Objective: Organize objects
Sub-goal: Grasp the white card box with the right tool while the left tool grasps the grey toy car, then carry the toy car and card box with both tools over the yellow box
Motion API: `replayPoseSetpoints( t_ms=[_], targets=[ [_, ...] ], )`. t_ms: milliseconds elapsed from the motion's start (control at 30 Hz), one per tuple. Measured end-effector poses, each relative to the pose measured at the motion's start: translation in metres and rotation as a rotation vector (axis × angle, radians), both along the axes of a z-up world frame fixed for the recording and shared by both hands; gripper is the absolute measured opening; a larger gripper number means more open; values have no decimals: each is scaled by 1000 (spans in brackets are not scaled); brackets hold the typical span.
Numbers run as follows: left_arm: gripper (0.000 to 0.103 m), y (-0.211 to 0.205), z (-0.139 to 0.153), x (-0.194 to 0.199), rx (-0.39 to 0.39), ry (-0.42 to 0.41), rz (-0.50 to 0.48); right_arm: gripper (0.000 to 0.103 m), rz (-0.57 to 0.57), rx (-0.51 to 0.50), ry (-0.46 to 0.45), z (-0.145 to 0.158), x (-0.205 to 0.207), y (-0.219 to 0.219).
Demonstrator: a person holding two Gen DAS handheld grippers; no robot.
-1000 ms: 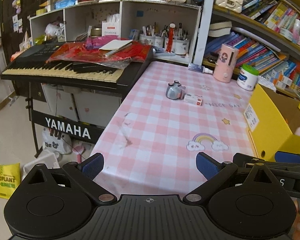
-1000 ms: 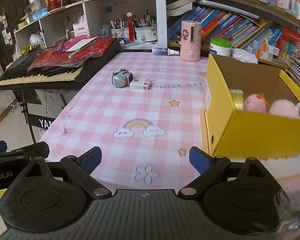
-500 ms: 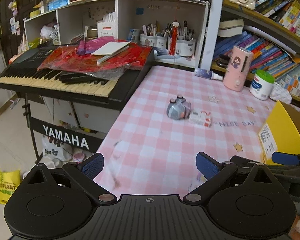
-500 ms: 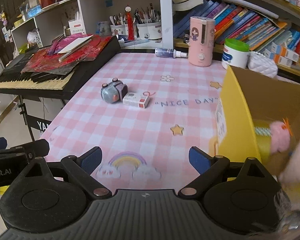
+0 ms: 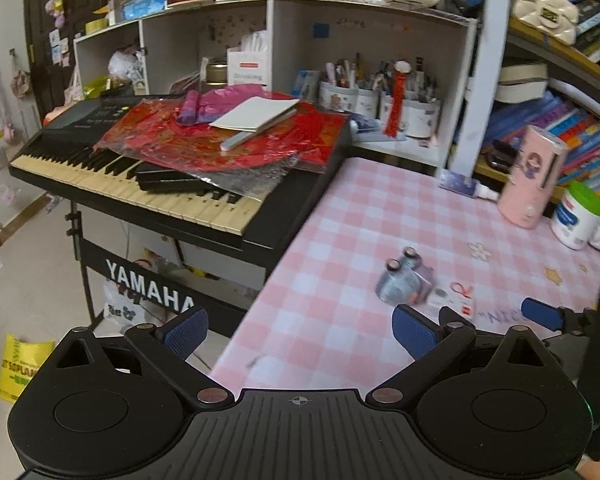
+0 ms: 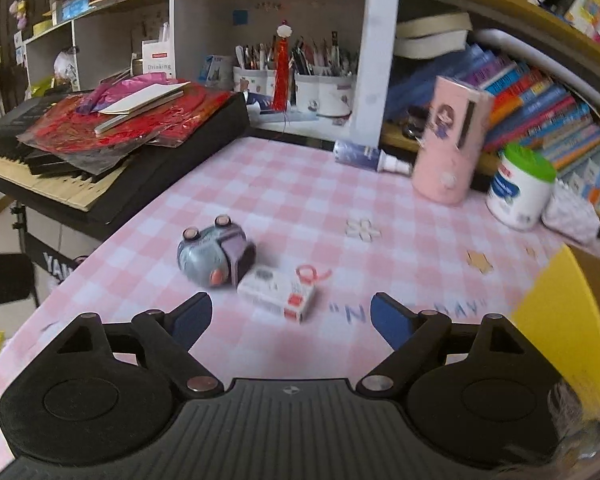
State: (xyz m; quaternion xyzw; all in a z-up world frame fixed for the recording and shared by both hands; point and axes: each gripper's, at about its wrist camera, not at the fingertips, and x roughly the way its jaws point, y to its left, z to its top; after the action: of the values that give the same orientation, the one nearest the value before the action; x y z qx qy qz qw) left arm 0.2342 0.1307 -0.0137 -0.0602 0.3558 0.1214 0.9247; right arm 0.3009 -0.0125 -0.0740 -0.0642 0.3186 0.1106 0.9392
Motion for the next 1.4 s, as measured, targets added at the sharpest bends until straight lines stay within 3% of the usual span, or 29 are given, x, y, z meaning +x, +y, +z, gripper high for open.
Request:
replayPoseSetpoints(
  t_ms=[233, 367, 467, 500, 533, 767, 1000, 1100, 1200, 1333, 1400],
  targets=[
    [100, 7, -3, 14, 19, 23, 27, 81, -31, 4, 98, -26, 43, 16],
    [100, 6, -4, 19, 24, 29, 10, 79, -31, -11, 104, -36, 54, 21],
    [100, 2, -5, 24, 20, 30, -8, 72, -22, -7, 112, -43, 60, 20],
    [100, 1, -5, 25, 19, 30, -12, 63, -16, 7, 108, -43, 60, 19],
    [100, 0, -6, 28, 17, 29, -17, 57, -4, 17, 104, -43, 60, 18],
    [100, -10, -13, 55, -32, 9, -64, 57, -72, -25, 61, -9, 40, -2],
    [98, -38, -35, 97, -47, 14, -180, 57, 23, -43, 97, 3, 3, -19],
    [90, -53, -52, 118, -5, 44, -233, 57, 48, -64, 90, 6, -7, -22],
    [75, -63, -70, 134, 5, 88, -268, 57, 39, -70, 95, 7, -8, -30],
    [48, -71, -86, 142, 38, 115, -300, 57, 22, -43, 131, 5, -12, -41],
    [47, -73, -88, 141, 57, 107, -314, 57, 23, -10, 140, 5, -15, -46]
  ],
)
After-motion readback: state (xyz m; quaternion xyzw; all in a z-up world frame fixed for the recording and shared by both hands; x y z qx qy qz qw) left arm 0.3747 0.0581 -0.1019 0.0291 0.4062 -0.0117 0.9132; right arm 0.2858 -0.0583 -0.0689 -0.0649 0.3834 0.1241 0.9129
